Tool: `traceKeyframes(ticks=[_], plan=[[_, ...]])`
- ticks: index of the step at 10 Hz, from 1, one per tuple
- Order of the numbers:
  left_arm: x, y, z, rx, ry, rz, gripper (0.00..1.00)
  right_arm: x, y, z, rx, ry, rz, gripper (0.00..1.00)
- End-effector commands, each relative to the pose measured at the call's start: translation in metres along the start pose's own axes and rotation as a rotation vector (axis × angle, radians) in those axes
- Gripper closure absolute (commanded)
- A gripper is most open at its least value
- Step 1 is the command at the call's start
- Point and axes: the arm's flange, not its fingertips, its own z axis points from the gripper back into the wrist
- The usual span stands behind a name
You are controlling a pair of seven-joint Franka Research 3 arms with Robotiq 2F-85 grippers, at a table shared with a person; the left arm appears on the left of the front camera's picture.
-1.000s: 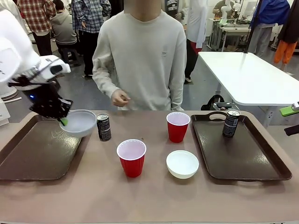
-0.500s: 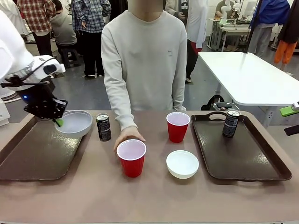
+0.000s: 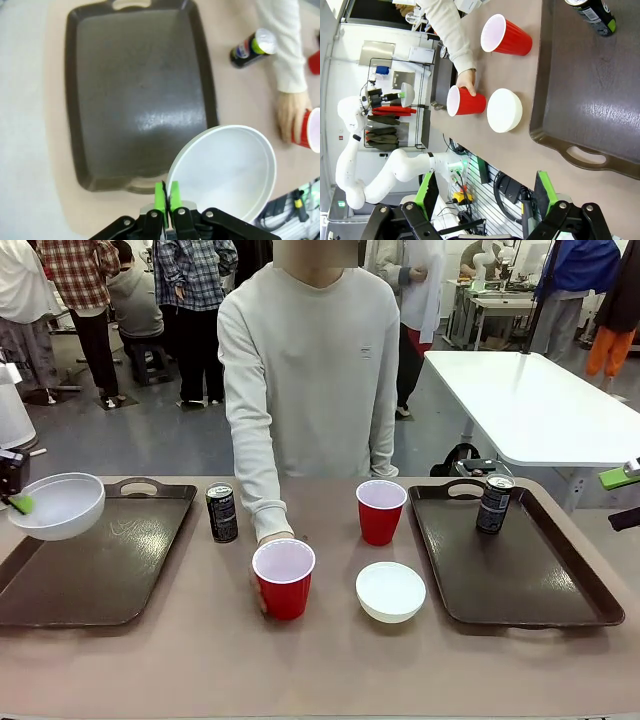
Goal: Prepare tableware on both trays.
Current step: Pick up a Picnic Bowl from the table and place it on a Handle tray.
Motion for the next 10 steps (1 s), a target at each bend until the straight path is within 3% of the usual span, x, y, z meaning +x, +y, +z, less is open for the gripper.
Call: traceKeyframes(ticks=[1, 7, 8, 10], plan=[[0.010, 0.003, -0.039, 0.072, 0.031, -0.015, 0.96, 0.000, 0.000, 0.000, 0.015, -0.003, 0.005, 0.00], [0.021, 0.012, -0.139, 0.115, -0.011, 0.091, 0.96, 0.000, 0.000, 0.000, 0.015, -0.003, 0.005, 0.00], [0.017, 0.009, -0.139, 0.123, 0.024, 0.072, 0.96, 0.000, 0.000, 0.000, 0.015, -0.003, 0.005, 0.00], [-0.040, -0.009, -0.080, 0.112, 0.096, -0.075, 0.96, 0.000, 0.000, 0.000, 0.015, -0.003, 0.005, 0.00]])
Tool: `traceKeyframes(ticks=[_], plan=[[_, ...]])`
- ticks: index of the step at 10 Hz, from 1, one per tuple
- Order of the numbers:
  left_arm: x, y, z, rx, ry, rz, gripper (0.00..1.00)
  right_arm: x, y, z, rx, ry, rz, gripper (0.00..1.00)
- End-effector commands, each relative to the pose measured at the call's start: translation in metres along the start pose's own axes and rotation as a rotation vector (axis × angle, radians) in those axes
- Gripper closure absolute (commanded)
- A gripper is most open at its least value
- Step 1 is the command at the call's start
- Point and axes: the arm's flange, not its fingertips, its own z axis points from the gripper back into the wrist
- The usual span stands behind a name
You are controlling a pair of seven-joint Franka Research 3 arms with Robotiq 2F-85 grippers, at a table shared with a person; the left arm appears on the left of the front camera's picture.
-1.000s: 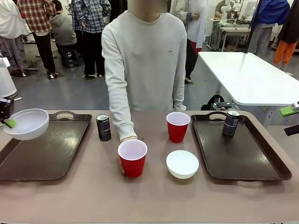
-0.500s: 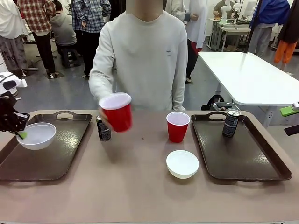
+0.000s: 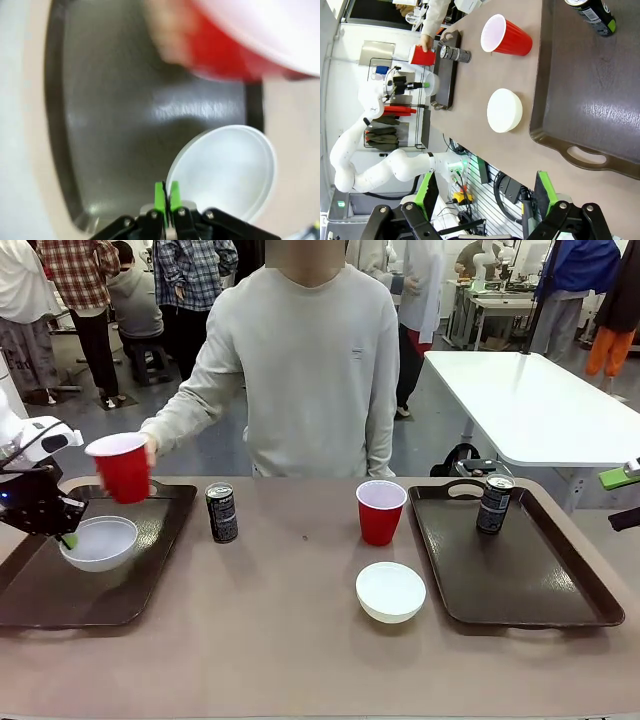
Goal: Prepare tableware on both trays.
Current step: Pick up a Picnic Bowl from the table and place it on a Handle tray.
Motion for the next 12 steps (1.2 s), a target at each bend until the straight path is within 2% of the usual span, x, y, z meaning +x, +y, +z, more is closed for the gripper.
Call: traceKeyframes(ticks=[1, 9, 11, 12], plan=[[-0.099, -0.008, 0.039, 0.056, -0.008, -0.114, 0.96, 0.000, -0.001, 0.000, 0.015, -0.003, 0.005, 0.00], [-0.090, -0.010, 0.035, 0.086, 0.006, -0.051, 0.96, 0.000, -0.001, 0.000, 0.015, -0.003, 0.005, 0.00], [-0.076, -0.023, 0.016, 0.056, -0.061, -0.045, 0.96, 0.000, -0.001, 0.000, 0.015, -0.003, 0.005, 0.00], [-0.064, -0.026, -0.002, 0.030, -0.043, -0.021, 0.96, 0.000, -0.001, 0.000, 0.015, -0.003, 0.005, 0.00]])
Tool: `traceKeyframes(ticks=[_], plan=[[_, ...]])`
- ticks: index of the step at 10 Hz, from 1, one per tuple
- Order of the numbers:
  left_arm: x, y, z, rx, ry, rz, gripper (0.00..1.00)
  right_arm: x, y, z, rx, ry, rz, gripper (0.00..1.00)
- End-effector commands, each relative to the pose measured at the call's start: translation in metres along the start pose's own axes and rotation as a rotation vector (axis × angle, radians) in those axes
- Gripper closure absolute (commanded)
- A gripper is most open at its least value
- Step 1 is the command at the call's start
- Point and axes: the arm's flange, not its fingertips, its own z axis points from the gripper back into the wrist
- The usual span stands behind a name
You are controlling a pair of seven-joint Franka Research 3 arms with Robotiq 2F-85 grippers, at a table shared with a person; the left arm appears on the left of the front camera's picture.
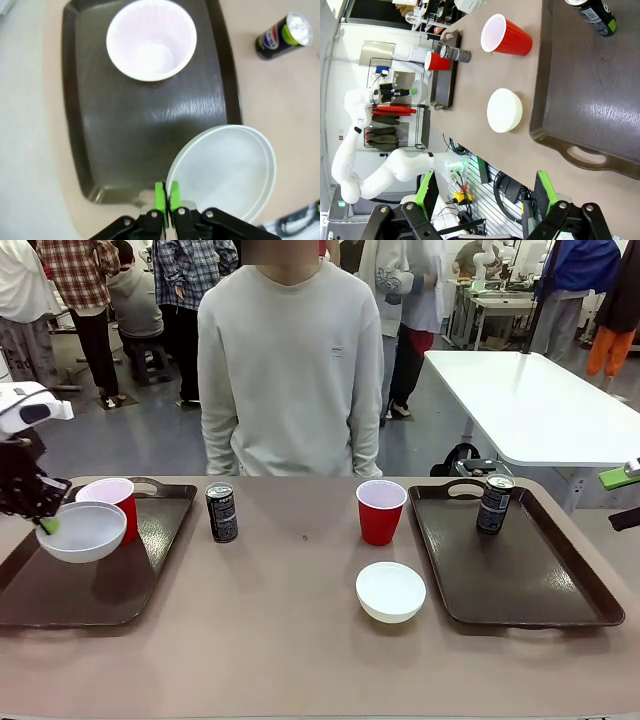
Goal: Prepare tableware on both trays.
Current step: Pick up a Picnic Bowl from the table and place it on a Handle tray.
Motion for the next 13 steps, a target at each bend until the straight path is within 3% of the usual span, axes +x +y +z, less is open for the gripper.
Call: traceKeyframes(ticks=[1, 4, 8, 9, 10, 11, 12, 13], plan=[[-0.031, -0.008, -0.077, -0.055, -0.003, 0.046, 0.96, 0.000, -0.001, 0.000, 0.015, -0.003, 0.005, 0.00], [-0.012, -0.003, -0.122, -0.084, 0.032, 0.079, 0.96, 0.000, -0.001, 0.000, 0.015, -0.003, 0.005, 0.00], [-0.015, 0.004, -0.130, -0.079, 0.047, 0.105, 0.93, 0.000, -0.001, 0.000, 0.015, -0.003, 0.005, 0.00], [-0.014, 0.005, -0.127, -0.090, 0.049, 0.104, 0.38, 0.000, -0.001, 0.000, 0.015, -0.003, 0.005, 0.00], [-0.014, 0.005, -0.125, -0.085, 0.050, 0.107, 0.35, 0.000, -0.001, 0.000, 0.015, -0.003, 0.005, 0.00], [-0.014, 0.005, -0.123, -0.077, 0.054, 0.110, 0.00, 0.000, -0.001, 0.000, 0.015, -0.003, 0.005, 0.00], [-0.015, 0.005, -0.120, -0.072, 0.062, 0.108, 0.15, 0.000, -0.001, 0.000, 0.015, -0.003, 0.005, 0.00], [-0.016, 0.005, -0.116, -0.068, 0.073, 0.105, 0.00, 0.000, -0.001, 0.000, 0.015, -0.003, 0.005, 0.00]])
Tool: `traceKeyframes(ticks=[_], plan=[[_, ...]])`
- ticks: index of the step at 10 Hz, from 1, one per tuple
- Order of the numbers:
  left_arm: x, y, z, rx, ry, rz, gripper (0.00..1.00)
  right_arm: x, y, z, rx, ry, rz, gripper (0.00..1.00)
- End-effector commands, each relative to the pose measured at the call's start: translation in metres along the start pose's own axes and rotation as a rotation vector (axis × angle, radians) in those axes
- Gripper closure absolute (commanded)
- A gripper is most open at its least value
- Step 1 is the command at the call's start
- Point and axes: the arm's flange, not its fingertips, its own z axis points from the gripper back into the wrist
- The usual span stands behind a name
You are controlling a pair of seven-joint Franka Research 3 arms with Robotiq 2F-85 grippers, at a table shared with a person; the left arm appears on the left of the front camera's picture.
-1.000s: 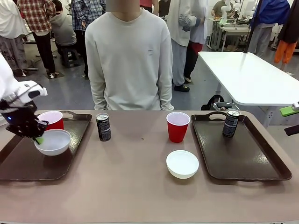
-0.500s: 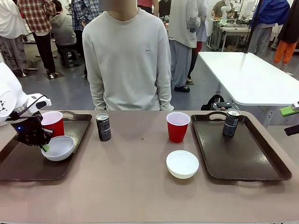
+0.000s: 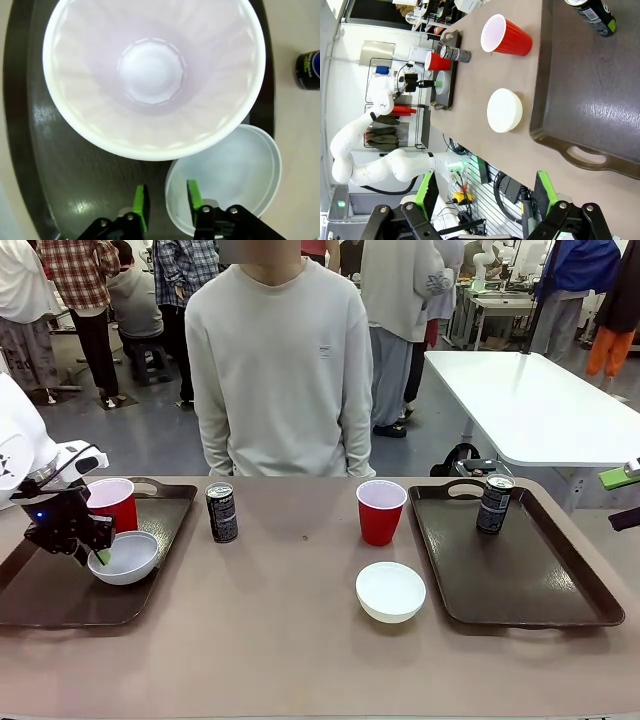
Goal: Prepare tableware on both trays.
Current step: Pick up a Picnic Bowl from the table and place it on a Handle tray.
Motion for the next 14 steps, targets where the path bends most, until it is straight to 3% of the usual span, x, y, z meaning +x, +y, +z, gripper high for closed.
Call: traceKeyframes(ticks=[1, 2, 3, 7, 8, 10, 11, 14], plan=[[-0.048, 0.003, 0.007, 0.005, 0.012, -0.001, 0.00, 0.000, -0.001, 0.000, 0.015, -0.003, 0.005, 0.00], [-0.049, 0.000, 0.016, -0.007, 0.003, -0.012, 0.00, 0.000, -0.001, 0.000, 0.015, -0.003, 0.005, 0.00], [-0.050, -0.006, 0.025, -0.016, -0.013, -0.015, 0.37, 0.000, -0.001, 0.000, 0.015, -0.003, 0.005, 0.00], [-0.069, -0.036, 0.087, -0.019, -0.058, -0.136, 0.00, 0.000, -0.001, 0.000, 0.015, -0.003, 0.005, 0.00], [-0.074, -0.043, 0.099, 0.015, -0.091, -0.146, 0.00, 0.000, -0.001, 0.000, 0.015, -0.003, 0.005, 0.00], [-0.076, -0.053, 0.101, 0.090, -0.182, -0.035, 0.00, 0.000, -0.001, 0.000, 0.015, -0.003, 0.005, 0.00], [-0.038, -0.055, 0.119, 0.013, -0.101, -0.137, 0.00, 0.000, -0.001, 0.000, 0.015, -0.003, 0.005, 0.00], [-0.038, -0.055, 0.119, 0.013, -0.101, -0.137, 0.00, 0.000, -0.001, 0.000, 0.015, -0.003, 0.005, 0.00]])
